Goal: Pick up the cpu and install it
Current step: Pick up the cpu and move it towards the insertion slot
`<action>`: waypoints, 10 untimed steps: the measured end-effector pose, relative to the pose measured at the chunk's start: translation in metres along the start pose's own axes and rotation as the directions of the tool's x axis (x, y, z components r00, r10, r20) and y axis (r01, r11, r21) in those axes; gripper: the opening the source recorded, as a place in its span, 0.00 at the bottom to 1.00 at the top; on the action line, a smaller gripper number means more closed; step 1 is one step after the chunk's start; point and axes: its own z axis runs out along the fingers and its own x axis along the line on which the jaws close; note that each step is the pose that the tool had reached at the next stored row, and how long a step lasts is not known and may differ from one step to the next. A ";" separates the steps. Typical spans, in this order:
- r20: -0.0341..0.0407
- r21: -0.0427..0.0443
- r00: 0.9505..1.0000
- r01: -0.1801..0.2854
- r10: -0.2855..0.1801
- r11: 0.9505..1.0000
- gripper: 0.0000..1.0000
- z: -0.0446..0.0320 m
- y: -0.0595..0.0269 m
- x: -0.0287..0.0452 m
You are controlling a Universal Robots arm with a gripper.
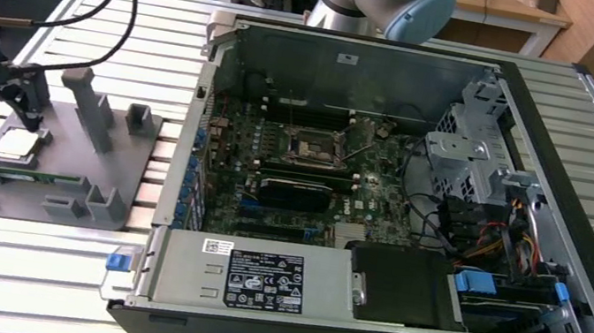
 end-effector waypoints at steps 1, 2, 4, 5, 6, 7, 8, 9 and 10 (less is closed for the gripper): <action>0.000 0.000 1.000 0.009 -0.009 1.000 0.70 0.0013 -0.0001 0.0001; -0.001 0.000 1.000 0.010 -0.010 1.000 0.70 0.0028 -0.0003 0.0006; -0.001 0.000 1.000 0.010 -0.010 1.000 0.70 0.0063 0.0003 0.0017; -0.001 0.000 1.000 0.010 -0.010 1.000 0.70 0.0080 0.0006 0.0023; -0.001 0.000 1.000 0.009 -0.009 1.000 0.70 0.0095 0.0009 0.0025; -0.001 0.000 1.000 0.009 -0.009 1.000 0.70 0.0111 0.0011 0.0027; 0.000 0.000 1.000 0.009 -0.009 1.000 0.70 0.0128 0.0011 0.0027; 0.000 0.000 1.000 0.007 -0.007 1.000 0.70 0.0144 0.0013 0.0028; 0.001 0.000 1.000 0.002 -0.002 1.000 0.70 0.0160 0.0014 0.0030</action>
